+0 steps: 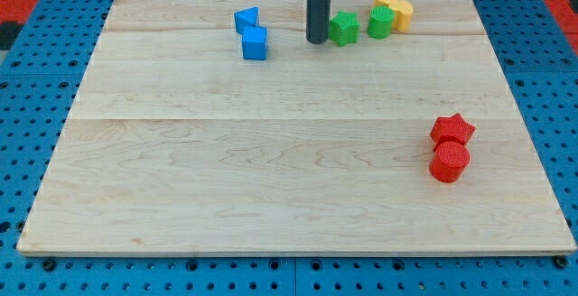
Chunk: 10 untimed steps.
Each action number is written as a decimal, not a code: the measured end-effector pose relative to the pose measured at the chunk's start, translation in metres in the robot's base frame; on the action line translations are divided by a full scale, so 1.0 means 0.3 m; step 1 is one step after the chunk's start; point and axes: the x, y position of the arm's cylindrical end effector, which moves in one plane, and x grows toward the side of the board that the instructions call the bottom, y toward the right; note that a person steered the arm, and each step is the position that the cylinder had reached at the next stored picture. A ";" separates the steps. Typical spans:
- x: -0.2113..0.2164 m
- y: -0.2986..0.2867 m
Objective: Move green star into group of blocks at top right of the board
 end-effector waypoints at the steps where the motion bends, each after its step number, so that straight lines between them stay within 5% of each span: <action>1: -0.057 0.079; 2: -0.115 0.227; 4: 0.190 0.033; 5: 0.213 -0.035; 8: 0.159 -0.035; 10: -0.036 -0.030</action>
